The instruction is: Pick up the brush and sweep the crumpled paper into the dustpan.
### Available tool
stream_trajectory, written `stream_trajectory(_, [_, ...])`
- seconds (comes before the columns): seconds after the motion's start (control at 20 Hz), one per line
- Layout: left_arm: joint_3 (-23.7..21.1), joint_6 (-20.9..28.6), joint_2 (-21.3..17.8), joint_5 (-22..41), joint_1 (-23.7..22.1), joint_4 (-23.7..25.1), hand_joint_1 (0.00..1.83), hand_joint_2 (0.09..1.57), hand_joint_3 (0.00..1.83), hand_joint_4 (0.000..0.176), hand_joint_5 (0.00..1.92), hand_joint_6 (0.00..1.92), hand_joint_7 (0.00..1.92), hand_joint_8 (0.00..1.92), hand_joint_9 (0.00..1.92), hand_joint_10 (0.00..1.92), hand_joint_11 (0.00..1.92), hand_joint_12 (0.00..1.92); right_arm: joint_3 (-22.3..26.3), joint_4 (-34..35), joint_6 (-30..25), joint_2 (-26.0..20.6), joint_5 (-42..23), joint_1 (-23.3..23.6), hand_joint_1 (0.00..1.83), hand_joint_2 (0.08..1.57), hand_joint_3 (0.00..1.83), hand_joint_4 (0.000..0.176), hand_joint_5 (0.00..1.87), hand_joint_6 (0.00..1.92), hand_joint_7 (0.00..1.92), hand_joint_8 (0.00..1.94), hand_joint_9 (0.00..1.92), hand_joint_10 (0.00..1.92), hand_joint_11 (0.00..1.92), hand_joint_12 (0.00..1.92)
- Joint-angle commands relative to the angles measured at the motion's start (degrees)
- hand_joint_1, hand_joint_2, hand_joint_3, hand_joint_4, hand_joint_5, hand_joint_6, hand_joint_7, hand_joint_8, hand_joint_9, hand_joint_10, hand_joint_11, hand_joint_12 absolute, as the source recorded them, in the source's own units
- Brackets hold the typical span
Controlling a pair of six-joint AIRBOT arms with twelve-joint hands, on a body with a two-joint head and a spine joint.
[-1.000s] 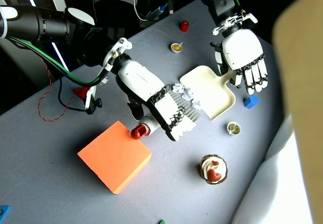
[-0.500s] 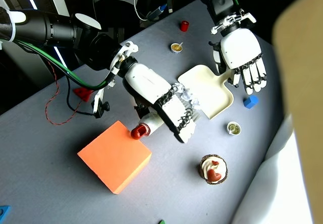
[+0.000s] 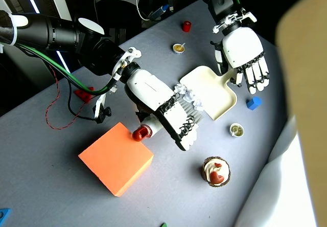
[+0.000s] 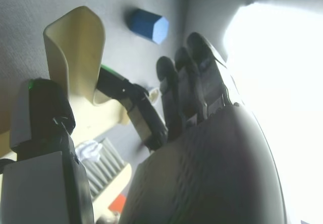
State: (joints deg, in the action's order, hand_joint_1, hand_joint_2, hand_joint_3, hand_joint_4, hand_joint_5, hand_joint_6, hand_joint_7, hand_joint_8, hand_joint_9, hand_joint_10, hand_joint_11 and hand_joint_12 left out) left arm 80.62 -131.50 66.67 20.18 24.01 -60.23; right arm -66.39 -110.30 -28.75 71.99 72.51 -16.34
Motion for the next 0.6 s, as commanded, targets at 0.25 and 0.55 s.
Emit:
stream_trajectory(0.25, [0.01, -0.19, -1.04, 5.30, -0.12, 1.70, 1.05, 1.11, 0.00, 0.091, 0.99, 0.96, 0.34, 0.00, 0.24, 0.00, 0.11, 0.31, -0.02, -4.81, -0.13, -0.66, 3.22, -0.52, 1.20, 0.98, 0.00, 0.000, 0.84, 0.01, 0.93, 0.00, 0.93, 0.02, 0.47, 0.74])
stream_trajectory(0.55, [-0.07, -0.17, -1.04, 5.58, -0.36, 1.68, 1.03, 1.13, 0.00, 0.106, 0.95, 1.03, 0.33, 0.00, 0.22, 0.00, 0.04, 0.29, -0.17, -5.51, -0.13, -0.87, 3.22, 0.26, 1.41, 1.02, 0.00, 0.000, 1.13, 1.92, 1.06, 1.94, 1.10, 1.92, 0.96, 1.92])
